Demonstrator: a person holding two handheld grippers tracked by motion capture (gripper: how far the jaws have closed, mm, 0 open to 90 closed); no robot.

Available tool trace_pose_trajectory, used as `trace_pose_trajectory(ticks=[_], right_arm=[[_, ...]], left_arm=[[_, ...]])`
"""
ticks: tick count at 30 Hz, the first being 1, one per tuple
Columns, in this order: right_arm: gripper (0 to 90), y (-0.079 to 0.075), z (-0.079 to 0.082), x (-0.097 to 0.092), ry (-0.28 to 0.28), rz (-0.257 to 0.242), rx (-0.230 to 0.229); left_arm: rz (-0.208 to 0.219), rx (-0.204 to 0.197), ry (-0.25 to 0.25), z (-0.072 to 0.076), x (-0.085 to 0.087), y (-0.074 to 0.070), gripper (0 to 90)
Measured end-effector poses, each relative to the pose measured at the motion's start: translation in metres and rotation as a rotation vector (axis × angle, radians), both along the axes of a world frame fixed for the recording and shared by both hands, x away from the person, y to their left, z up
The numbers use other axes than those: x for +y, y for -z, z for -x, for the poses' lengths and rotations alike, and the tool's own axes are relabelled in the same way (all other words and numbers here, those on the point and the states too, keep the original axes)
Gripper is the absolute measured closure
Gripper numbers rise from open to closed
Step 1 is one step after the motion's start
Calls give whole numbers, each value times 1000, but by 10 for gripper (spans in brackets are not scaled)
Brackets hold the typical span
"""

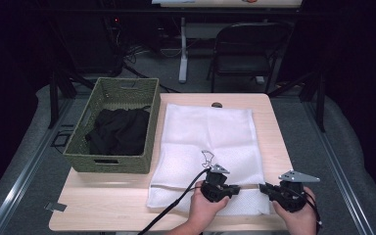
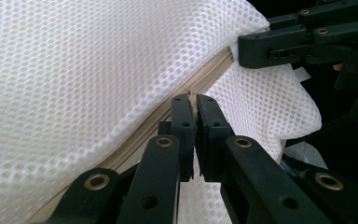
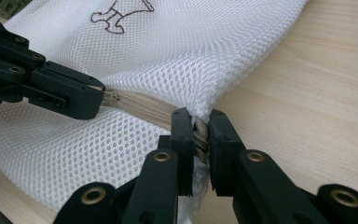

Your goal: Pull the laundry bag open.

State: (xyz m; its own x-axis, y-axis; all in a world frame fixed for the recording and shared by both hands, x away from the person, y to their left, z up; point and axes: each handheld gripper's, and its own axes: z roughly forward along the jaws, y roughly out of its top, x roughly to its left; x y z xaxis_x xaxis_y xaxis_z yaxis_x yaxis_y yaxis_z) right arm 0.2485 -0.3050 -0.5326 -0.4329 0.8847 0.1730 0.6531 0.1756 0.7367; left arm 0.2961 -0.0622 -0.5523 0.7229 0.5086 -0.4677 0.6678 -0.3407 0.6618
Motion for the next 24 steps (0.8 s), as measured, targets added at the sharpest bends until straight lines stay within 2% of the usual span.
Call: trace_pose_trajectory(ticks=[6,24], right_arm=[[821,2,-1,-7,22,-6,9],[821,2,-1,-1,-3,-3,5]], left_arm=[[-3,6,-17,-1,8,0,871],[-3,-4,-12,2,21,1,870]])
